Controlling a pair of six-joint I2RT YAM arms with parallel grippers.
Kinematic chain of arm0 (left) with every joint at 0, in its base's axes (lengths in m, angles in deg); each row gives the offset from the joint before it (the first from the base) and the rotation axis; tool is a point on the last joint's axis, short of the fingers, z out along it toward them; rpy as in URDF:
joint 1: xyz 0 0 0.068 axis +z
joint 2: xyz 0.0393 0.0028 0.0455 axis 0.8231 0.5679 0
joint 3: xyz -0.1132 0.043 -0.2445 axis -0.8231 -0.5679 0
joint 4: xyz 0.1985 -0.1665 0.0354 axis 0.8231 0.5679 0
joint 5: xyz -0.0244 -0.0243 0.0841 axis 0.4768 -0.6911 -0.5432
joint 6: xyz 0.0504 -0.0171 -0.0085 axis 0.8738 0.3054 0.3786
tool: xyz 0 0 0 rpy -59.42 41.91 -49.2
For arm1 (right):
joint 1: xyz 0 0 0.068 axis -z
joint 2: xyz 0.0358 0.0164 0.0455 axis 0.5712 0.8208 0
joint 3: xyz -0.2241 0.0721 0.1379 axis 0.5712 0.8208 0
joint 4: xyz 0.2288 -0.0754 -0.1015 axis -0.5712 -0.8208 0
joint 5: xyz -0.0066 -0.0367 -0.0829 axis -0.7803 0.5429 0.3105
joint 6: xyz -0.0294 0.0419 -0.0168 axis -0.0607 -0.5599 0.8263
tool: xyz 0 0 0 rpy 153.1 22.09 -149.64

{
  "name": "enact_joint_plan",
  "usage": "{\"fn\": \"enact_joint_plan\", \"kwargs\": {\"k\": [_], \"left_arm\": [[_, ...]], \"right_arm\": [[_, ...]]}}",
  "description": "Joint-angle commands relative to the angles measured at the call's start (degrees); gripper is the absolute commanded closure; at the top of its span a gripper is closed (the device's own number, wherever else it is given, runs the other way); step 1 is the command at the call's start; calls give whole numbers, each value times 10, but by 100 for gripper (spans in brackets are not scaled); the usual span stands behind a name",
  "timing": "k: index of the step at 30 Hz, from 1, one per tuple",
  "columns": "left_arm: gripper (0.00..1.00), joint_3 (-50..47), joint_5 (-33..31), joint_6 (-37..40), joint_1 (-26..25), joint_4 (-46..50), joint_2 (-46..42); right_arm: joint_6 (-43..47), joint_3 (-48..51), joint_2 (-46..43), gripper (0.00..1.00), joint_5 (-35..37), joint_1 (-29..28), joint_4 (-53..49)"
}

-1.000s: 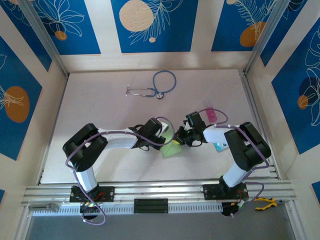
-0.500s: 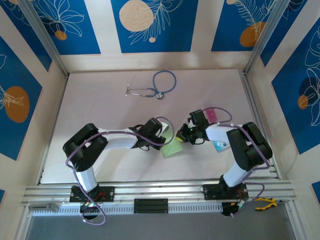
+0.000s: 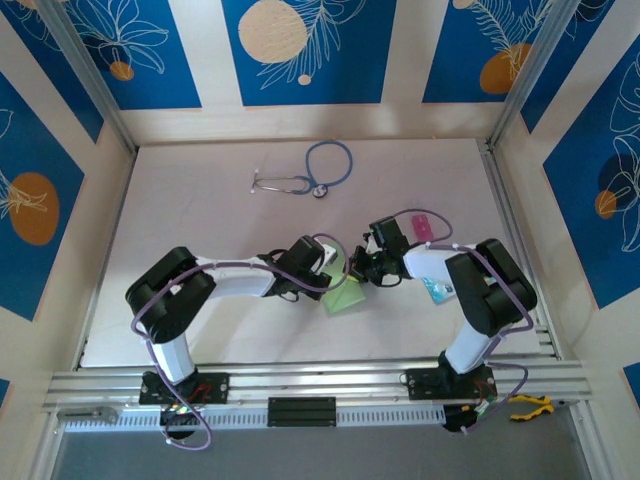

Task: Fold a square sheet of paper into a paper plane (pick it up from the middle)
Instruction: Fold the triangle a second time at the center of the table.

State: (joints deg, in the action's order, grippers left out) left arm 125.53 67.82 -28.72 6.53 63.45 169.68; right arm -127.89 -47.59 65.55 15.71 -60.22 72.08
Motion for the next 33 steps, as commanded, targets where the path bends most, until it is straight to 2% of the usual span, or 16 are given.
{"fn": "enact_joint_plan", "kwargs": {"k": [1, 16, 21, 26, 33], "left_arm": [[100, -7, 2, 15, 7, 38, 17], [100, -9, 4, 18, 8, 38, 21], [100, -11, 14, 29, 8, 35, 18], [100, -16, 37, 57, 8, 31, 12], [100, -19, 68, 90, 7, 39, 7]], "right_arm": [[16, -9, 20, 99, 34, 8, -39], [-22, 25, -10, 98, 38, 46, 13], [-4, 27, -73, 98, 52, 32, -16], [4, 53, -134, 98, 29, 19, -26], [6, 68, -136, 98, -11, -18, -25]]}}
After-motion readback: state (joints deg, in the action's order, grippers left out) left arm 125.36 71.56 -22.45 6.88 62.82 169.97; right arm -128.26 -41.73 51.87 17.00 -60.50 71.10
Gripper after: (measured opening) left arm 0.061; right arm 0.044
